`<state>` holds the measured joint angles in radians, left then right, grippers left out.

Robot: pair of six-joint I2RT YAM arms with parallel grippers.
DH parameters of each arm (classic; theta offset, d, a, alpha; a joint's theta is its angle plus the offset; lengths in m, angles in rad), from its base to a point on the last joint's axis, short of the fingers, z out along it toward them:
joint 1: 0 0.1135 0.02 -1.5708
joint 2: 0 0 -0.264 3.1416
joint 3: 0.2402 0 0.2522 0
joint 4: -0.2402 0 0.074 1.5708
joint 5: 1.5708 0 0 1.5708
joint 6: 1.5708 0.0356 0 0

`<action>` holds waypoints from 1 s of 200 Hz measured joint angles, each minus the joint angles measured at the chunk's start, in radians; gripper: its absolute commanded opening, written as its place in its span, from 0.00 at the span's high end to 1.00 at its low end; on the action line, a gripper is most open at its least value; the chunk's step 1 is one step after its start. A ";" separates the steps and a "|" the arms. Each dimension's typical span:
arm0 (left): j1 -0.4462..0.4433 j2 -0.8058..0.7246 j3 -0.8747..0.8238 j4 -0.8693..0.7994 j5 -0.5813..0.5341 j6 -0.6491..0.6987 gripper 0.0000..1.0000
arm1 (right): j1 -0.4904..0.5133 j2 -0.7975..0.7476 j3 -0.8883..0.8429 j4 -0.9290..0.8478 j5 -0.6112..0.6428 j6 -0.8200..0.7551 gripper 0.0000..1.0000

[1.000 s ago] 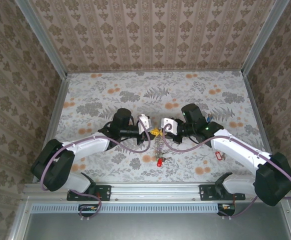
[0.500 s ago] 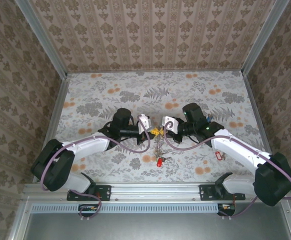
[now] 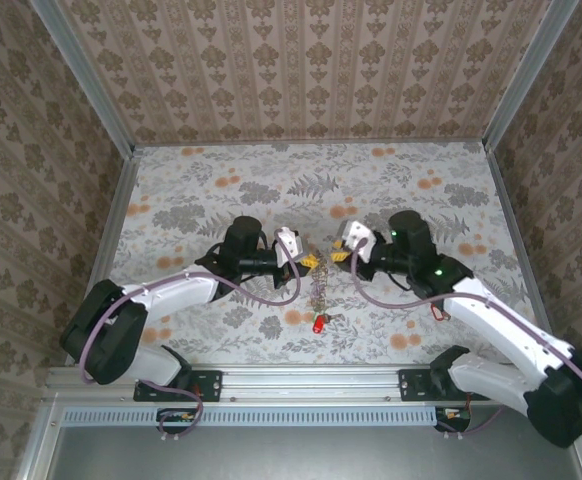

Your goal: Put the keys on the keyring

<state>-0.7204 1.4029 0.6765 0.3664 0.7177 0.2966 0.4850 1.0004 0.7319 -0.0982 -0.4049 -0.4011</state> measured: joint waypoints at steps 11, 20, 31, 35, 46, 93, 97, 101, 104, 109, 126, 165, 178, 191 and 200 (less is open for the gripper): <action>0.000 -0.006 0.000 -0.005 -0.004 0.000 1.00 | -0.041 -0.036 0.001 0.003 0.073 0.110 0.76; 0.000 -0.009 0.001 -0.012 -0.007 0.000 1.00 | -0.076 -0.046 0.008 -0.013 0.136 0.191 0.71; 0.000 -0.009 0.005 -0.027 -0.008 0.001 1.00 | -0.131 -0.039 0.027 -0.058 0.212 0.298 0.71; 0.000 -0.009 0.007 -0.032 -0.009 0.002 1.00 | -0.153 -0.032 0.035 -0.079 0.238 0.334 0.71; 0.000 -0.009 0.012 -0.046 -0.008 0.004 1.00 | -0.223 -0.010 0.051 -0.126 0.293 0.430 0.71; 0.000 -0.011 0.033 -0.080 -0.008 0.010 1.00 | -0.513 0.188 0.059 -0.279 0.348 0.714 0.67; 0.001 -0.012 0.034 -0.084 -0.008 0.011 1.00 | -0.520 0.212 0.059 -0.288 0.350 0.723 0.65; 0.001 -0.013 0.034 -0.088 -0.008 0.012 1.00 | -0.523 0.228 0.059 -0.294 0.350 0.730 0.65; 0.001 -0.013 0.034 -0.092 -0.008 0.012 1.00 | -0.526 0.247 0.060 -0.298 0.350 0.739 0.65; 0.001 -0.015 0.034 -0.097 -0.008 0.012 1.00 | -0.528 0.268 0.062 -0.304 0.351 0.743 0.65; 0.001 -0.021 0.034 -0.103 -0.008 0.013 1.00 | -0.542 0.359 0.101 -0.333 0.356 0.750 0.65; 0.002 -0.037 0.034 -0.111 -0.008 0.013 1.00 | -0.579 0.571 0.269 -0.330 0.391 0.746 0.65; 0.003 -0.039 0.034 -0.113 -0.008 0.013 1.00 | -0.587 0.637 0.323 -0.328 0.404 0.745 0.65; 0.004 -0.039 0.034 -0.113 -0.008 0.013 1.00 | -0.592 0.697 0.370 -0.328 0.413 0.744 0.65; 0.006 -0.039 0.034 -0.113 -0.008 0.013 1.00 | -0.594 0.731 0.394 -0.328 0.418 0.742 0.65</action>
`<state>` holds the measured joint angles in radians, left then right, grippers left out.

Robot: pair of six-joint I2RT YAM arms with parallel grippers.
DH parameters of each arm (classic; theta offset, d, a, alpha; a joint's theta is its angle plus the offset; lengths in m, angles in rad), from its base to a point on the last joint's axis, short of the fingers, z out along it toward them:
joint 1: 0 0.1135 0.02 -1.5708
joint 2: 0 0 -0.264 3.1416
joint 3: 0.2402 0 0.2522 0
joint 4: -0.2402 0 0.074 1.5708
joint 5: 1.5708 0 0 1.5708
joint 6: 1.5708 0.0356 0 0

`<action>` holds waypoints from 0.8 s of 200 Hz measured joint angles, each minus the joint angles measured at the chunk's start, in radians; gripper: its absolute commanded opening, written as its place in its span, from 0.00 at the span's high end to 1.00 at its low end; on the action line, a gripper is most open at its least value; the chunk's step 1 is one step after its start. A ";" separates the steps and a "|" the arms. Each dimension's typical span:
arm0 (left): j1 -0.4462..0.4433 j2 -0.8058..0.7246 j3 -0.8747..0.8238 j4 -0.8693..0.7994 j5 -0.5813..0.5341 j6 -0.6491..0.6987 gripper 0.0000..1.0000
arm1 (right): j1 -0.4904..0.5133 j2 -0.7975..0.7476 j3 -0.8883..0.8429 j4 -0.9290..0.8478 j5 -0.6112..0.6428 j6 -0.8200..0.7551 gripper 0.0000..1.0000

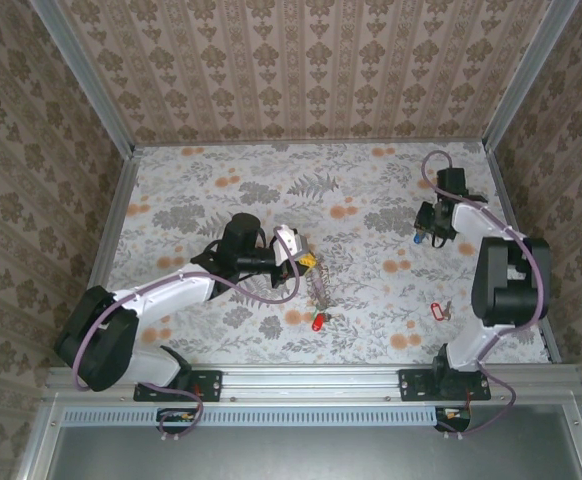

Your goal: Put the keys on the keyring

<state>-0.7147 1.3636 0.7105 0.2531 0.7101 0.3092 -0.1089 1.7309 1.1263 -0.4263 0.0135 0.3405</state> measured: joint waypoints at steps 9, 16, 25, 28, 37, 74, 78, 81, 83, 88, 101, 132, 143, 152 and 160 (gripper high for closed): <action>0.002 0.000 0.000 0.000 0.000 0.000 1.00 | -0.002 0.028 0.020 -0.002 0.004 -0.001 0.66; 0.003 0.000 0.000 0.000 0.000 0.000 1.00 | -0.004 0.051 0.038 -0.005 0.006 -0.003 0.67; 0.004 0.000 0.000 0.000 0.000 0.000 1.00 | -0.005 0.080 0.062 -0.008 0.006 -0.006 0.68; 0.004 0.000 0.000 0.000 0.000 0.000 1.00 | -0.005 0.091 0.072 -0.010 0.006 -0.007 0.68; 0.004 0.000 0.000 0.000 0.001 0.000 1.00 | -0.005 0.117 0.093 -0.013 0.006 -0.010 0.69; 0.004 0.000 0.000 0.000 0.009 0.000 1.00 | -0.006 0.175 0.137 -0.030 0.010 -0.022 0.68; 0.004 0.000 0.000 0.000 0.010 0.000 1.00 | -0.006 0.179 0.138 -0.031 0.011 -0.023 0.68; 0.004 0.000 0.001 0.000 0.011 0.000 1.00 | -0.006 0.180 0.139 -0.032 0.012 -0.023 0.68; 0.004 0.000 0.001 0.000 0.011 -0.001 1.00 | -0.006 0.181 0.140 -0.033 0.013 -0.024 0.68; 0.004 0.000 0.002 0.000 0.012 0.000 1.00 | -0.006 0.183 0.142 -0.037 0.016 -0.026 0.67; 0.005 0.000 0.003 0.000 0.016 -0.001 1.00 | -0.007 0.187 0.145 -0.043 0.028 -0.028 0.66; 0.011 0.001 0.004 0.000 0.020 0.000 1.00 | -0.022 0.210 0.156 -0.050 0.027 -0.046 0.67; 0.011 0.001 0.004 0.001 0.023 0.000 1.00 | -0.028 0.224 0.163 -0.051 0.022 -0.053 0.68; 0.011 0.001 0.004 0.000 0.023 0.000 1.00 | -0.032 0.232 0.165 -0.052 0.016 -0.059 0.71; 0.011 0.001 0.004 0.000 0.024 0.000 1.00 | -0.033 0.233 0.166 -0.053 0.012 -0.067 0.73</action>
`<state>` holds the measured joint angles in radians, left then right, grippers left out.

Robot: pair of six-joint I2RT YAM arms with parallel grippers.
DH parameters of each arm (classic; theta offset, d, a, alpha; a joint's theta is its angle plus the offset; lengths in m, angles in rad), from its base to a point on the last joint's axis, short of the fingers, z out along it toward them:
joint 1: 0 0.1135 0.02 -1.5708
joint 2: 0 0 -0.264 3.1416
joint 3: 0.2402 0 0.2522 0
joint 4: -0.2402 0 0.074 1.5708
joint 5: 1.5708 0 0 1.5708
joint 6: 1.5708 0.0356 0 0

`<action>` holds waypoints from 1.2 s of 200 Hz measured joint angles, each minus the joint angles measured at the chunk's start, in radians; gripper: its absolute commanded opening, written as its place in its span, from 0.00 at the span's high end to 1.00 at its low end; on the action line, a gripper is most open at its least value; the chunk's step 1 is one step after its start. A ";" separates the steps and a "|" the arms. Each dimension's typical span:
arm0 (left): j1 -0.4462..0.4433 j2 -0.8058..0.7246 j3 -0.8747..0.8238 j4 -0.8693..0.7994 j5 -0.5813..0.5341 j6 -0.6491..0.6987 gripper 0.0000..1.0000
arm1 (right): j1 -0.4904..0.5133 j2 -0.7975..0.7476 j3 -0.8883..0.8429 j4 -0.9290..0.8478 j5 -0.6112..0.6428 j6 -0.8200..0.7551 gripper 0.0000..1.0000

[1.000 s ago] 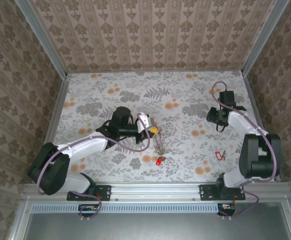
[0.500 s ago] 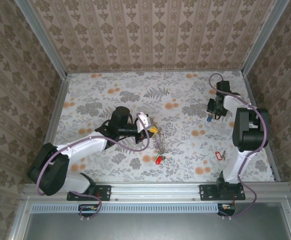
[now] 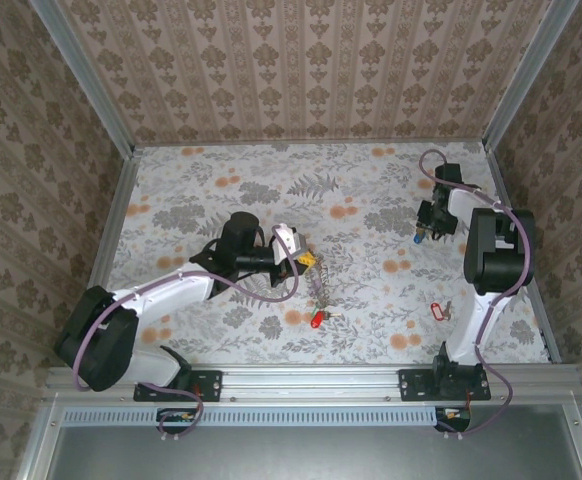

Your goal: Put the keys on the keyring

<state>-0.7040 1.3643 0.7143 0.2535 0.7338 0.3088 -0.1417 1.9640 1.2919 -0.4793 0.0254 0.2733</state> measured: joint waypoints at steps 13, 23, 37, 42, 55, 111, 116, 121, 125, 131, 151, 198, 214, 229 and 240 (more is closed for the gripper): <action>0.000 0.000 0.000 0.000 0.000 0.000 1.00 | -0.003 0.000 0.005 -0.001 -0.011 -0.011 0.74; 0.002 0.001 0.002 0.000 0.000 0.000 1.00 | -0.003 0.000 0.005 -0.002 -0.022 -0.016 0.77; 0.005 0.002 0.005 0.000 0.002 0.000 1.00 | -0.002 0.000 0.005 -0.005 -0.040 -0.021 0.79; 0.005 0.002 0.006 -0.001 0.002 0.000 1.00 | -0.003 0.000 0.005 -0.007 -0.044 -0.024 0.80; 0.005 0.002 0.010 0.000 0.002 0.000 1.00 | -0.002 0.000 0.005 -0.013 -0.058 -0.030 0.79; 0.005 0.002 0.013 -0.001 0.002 0.000 1.00 | -0.002 -0.005 0.000 -0.030 -0.063 -0.043 0.78; 0.005 0.002 0.013 -0.001 0.002 0.000 1.00 | -0.002 -0.008 -0.003 -0.031 -0.063 -0.043 0.78; 0.005 0.002 0.013 -0.002 0.002 0.000 1.00 | -0.002 -0.010 -0.006 -0.034 -0.063 -0.043 0.78; 0.005 0.002 0.013 -0.002 0.002 0.000 1.00 | -0.002 -0.012 -0.009 -0.037 -0.063 -0.043 0.78; 0.005 0.002 0.013 -0.002 0.002 0.000 1.00 | -0.003 -0.015 -0.013 -0.040 -0.064 -0.043 0.78; 0.005 0.002 0.013 -0.005 0.002 0.000 1.00 | -0.002 -0.027 -0.029 -0.045 -0.082 -0.044 0.81; 0.005 0.002 0.013 -0.020 0.002 0.000 1.00 | -0.002 -0.063 -0.070 -0.049 -0.134 -0.043 0.81; 0.005 0.002 0.013 -0.024 0.002 0.000 1.00 | -0.002 -0.074 -0.076 -0.050 -0.146 -0.043 0.81; 0.005 0.002 0.013 -0.024 0.002 0.000 1.00 | -0.002 -0.078 -0.076 -0.050 -0.156 -0.043 0.79; 0.005 0.002 0.013 -0.024 0.002 0.000 1.00 | 0.000 -0.079 -0.076 -0.051 -0.160 -0.042 0.74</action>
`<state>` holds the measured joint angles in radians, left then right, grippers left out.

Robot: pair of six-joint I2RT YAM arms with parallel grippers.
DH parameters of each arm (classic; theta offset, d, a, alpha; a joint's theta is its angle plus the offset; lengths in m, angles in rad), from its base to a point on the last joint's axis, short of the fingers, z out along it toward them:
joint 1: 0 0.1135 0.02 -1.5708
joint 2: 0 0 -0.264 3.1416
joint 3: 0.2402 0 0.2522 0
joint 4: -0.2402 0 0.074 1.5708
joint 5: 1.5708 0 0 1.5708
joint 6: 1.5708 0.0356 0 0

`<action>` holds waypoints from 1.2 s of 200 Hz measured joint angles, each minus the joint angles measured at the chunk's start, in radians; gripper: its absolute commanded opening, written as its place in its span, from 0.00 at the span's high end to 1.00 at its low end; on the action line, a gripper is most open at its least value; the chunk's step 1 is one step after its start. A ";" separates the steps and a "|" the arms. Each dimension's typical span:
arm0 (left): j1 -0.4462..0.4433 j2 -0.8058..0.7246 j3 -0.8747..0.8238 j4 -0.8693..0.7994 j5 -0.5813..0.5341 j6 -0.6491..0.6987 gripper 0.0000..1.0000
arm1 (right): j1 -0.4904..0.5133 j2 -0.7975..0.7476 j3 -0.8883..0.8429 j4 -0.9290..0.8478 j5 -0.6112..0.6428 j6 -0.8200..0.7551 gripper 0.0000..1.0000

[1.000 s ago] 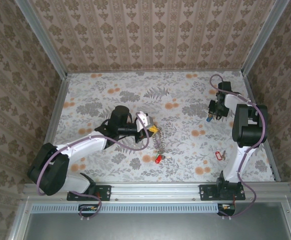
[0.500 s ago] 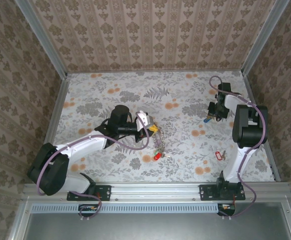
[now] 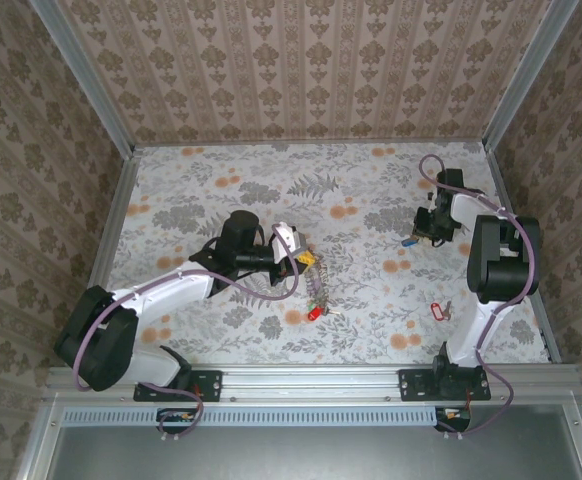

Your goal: Put the keys on the keyring

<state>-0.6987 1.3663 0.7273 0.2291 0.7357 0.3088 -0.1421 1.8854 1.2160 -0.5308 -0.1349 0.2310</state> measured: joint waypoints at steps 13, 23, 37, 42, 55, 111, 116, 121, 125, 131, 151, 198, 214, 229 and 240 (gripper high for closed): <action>0.000 0.000 0.000 -0.002 0.000 0.000 1.00 | 0.003 0.000 -0.001 -0.003 0.002 0.001 0.70; 0.000 0.000 0.000 -0.003 0.000 0.000 1.00 | 0.005 -0.001 -0.002 -0.003 0.012 0.002 0.68; 0.000 0.000 0.000 -0.004 0.000 0.000 1.00 | 0.007 -0.006 -0.012 -0.003 0.029 0.003 0.67; 0.000 0.000 0.000 -0.006 0.000 0.000 1.00 | 0.007 -0.007 -0.015 -0.005 0.033 0.003 0.67; 0.000 0.000 0.000 -0.008 0.000 0.000 1.00 | 0.009 -0.007 -0.016 -0.007 0.038 0.003 0.67; 0.000 0.000 0.000 -0.014 0.000 0.000 1.00 | 0.014 -0.007 -0.024 -0.009 0.025 0.004 0.86; 0.000 0.000 0.000 -0.014 0.000 0.000 1.00 | 0.014 -0.007 -0.025 -0.008 0.022 0.003 0.87; 0.000 0.000 0.000 -0.014 0.000 0.000 1.00 | 0.016 -0.008 -0.025 -0.008 0.021 0.004 0.88; 0.000 0.000 0.000 -0.014 0.000 0.000 1.00 | 0.016 -0.008 -0.025 -0.008 0.020 0.004 0.88; 0.000 0.000 0.000 -0.014 0.000 0.000 1.00 | 0.018 -0.010 -0.025 -0.008 0.018 0.004 0.90; 0.000 0.000 0.000 -0.015 0.000 0.000 1.00 | 0.024 -0.024 -0.026 -0.008 0.017 0.003 0.95; 0.000 0.000 0.000 -0.015 0.000 0.000 1.00 | 0.065 -0.054 -0.026 -0.016 0.018 -0.016 1.00; 0.000 0.000 0.000 -0.015 0.000 0.000 1.00 | 0.089 -0.054 -0.026 -0.032 0.018 -0.029 1.00; 0.000 0.000 0.000 -0.016 0.000 0.000 1.00 | 0.121 -0.056 -0.026 -0.050 0.019 -0.048 1.00; 0.000 0.000 0.000 -0.018 0.000 0.000 1.00 | 0.146 -0.063 -0.026 -0.063 0.019 -0.061 1.00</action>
<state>-0.6987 1.3659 0.7273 0.2115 0.7357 0.3088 0.0044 1.8225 1.1900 -0.5941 -0.1158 0.1703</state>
